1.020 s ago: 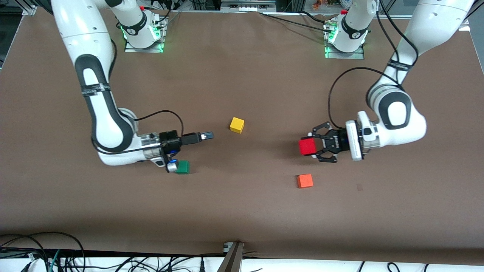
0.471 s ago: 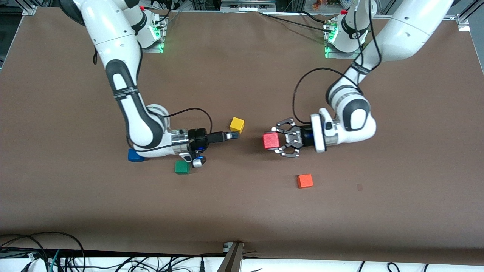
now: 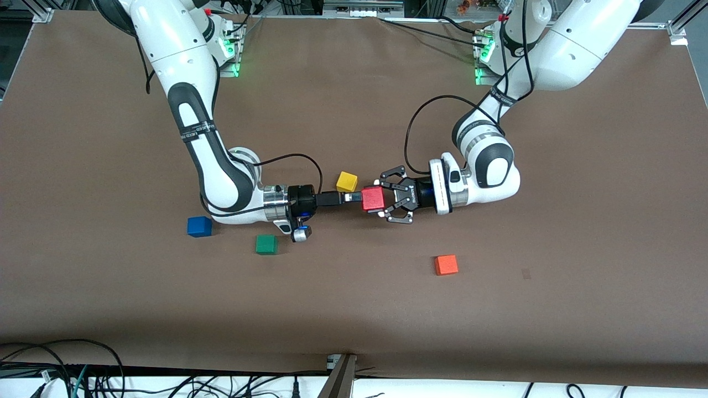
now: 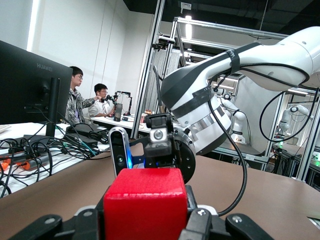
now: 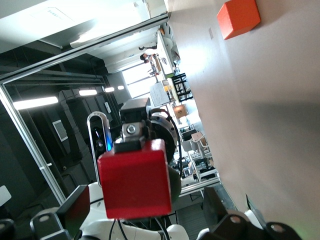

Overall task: Pass red block to right arm, stack on blue
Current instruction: 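Grasp the red cube with the right gripper and open the left gripper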

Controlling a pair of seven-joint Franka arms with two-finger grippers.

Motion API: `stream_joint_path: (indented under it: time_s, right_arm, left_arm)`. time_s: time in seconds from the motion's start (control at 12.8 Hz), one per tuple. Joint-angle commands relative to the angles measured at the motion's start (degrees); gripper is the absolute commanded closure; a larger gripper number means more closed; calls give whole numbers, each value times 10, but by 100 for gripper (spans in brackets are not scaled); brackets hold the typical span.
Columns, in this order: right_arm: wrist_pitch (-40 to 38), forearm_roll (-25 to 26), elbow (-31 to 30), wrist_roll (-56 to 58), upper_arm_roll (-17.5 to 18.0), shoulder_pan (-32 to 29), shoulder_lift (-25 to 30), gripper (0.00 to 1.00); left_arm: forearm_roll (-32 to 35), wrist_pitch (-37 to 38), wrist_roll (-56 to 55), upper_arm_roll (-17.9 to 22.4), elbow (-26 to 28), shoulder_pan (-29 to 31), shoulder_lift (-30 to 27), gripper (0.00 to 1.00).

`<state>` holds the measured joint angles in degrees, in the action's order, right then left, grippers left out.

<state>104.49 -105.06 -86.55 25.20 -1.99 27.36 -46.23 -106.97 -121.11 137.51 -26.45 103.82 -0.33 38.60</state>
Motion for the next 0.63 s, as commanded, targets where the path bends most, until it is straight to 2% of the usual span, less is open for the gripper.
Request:
stream_joint_path:
  time_s: [0.0, 0.08, 0.16, 0.24, 0.39, 0.47, 0.55]
  right_arm:
    - [23, -22, -3, 10, -2, 18, 7, 0]
    - [30, -22, -3, 11, -2, 18, 7, 1]
    - [37, -22, -2, 11, -2, 22, 8, 7]
    - [43, -21, -1, 11, -2, 23, 9, 22]
    - [48, -21, 1, 20, -3, 28, 9, 40]
    - [55, -23, 1, 27, -2, 29, 9, 64]
    - [61, -30, 1, 29, -3, 29, 9, 83]
  left_arm:
    - [-18, -4, 21, 0, -13, -5, 7, 100]
    - [-18, -4, 21, -1, -14, -5, 7, 100]
    - [-18, -10, 20, -1, -14, -7, 6, 100]
    - [-18, -12, 20, -1, -14, -7, 5, 100]
    - [-18, -12, 17, -1, -14, -7, 4, 100]
    - [-18, -13, 14, -1, -14, -7, 4, 100]
    - [-18, -13, 8, -1, -14, -6, 3, 89]
